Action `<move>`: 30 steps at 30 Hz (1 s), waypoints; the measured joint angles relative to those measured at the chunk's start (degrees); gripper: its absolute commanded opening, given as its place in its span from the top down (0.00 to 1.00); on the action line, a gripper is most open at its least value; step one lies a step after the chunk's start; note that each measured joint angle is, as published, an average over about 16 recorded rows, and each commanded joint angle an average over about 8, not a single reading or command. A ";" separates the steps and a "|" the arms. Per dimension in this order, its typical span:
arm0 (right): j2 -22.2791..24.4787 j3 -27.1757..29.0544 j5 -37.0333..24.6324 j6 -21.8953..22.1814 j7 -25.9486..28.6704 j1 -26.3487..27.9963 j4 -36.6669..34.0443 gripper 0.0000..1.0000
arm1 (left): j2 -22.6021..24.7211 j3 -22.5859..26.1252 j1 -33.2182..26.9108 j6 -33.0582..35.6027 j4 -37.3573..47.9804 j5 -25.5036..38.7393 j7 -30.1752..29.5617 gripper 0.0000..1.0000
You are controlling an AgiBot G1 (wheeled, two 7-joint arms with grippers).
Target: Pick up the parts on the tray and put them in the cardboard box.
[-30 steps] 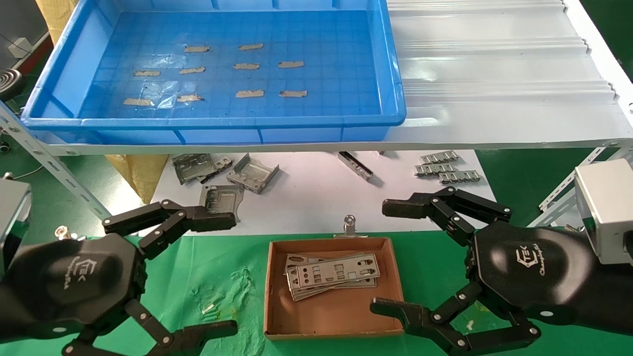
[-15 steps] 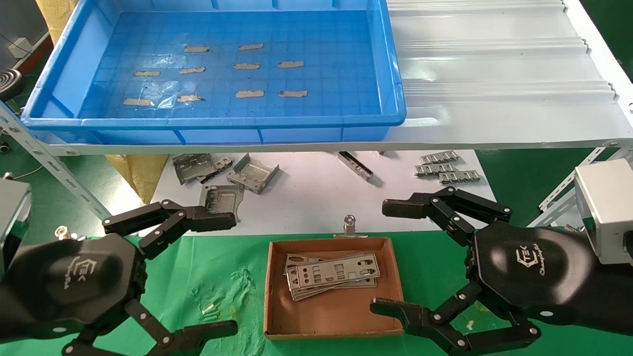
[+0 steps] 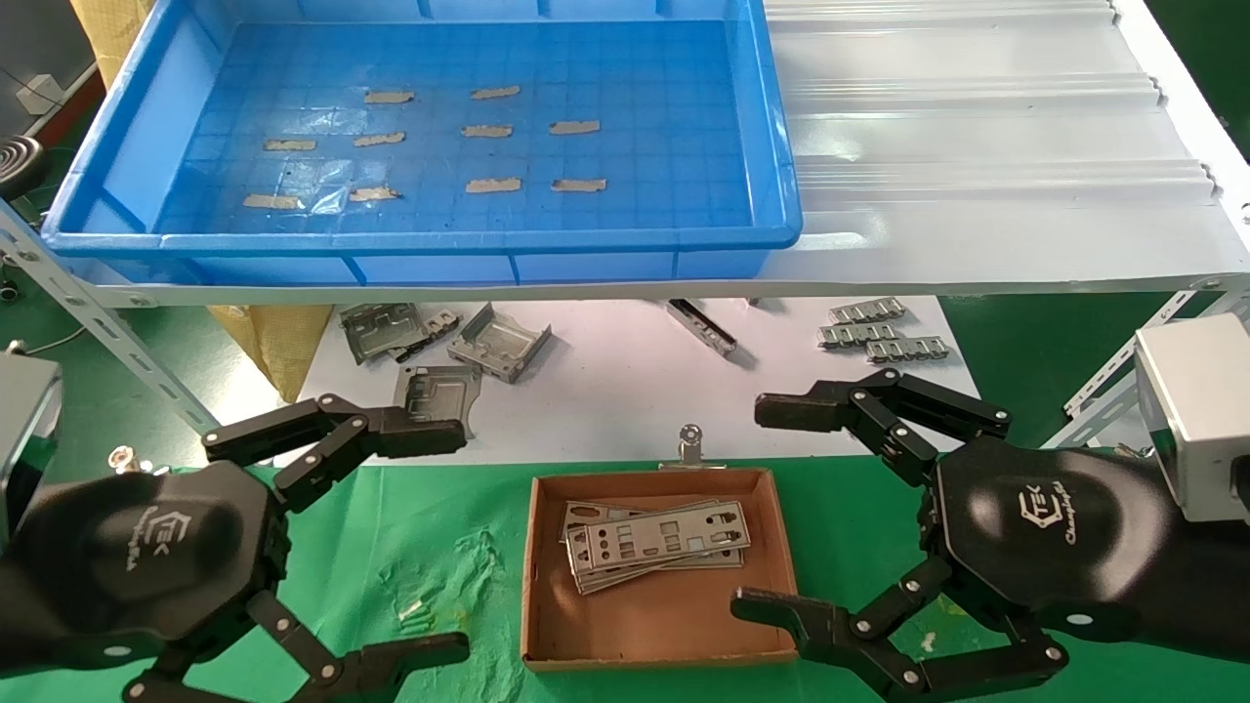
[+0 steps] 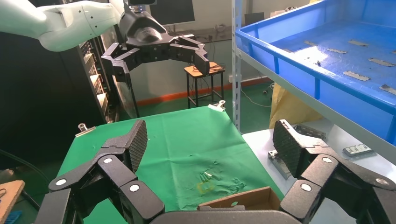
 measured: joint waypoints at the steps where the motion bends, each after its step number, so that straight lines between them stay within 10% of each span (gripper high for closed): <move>1: 0.00 0.00 0.00 0.00 0.00 0.00 0.00 0.00 | 0.00 0.00 0.00 0.00 0.00 0.00 0.00 0.00; 30: 0.00 0.00 0.00 0.00 0.00 0.00 0.00 0.00 | 0.00 0.00 0.00 0.00 0.00 0.00 0.00 0.00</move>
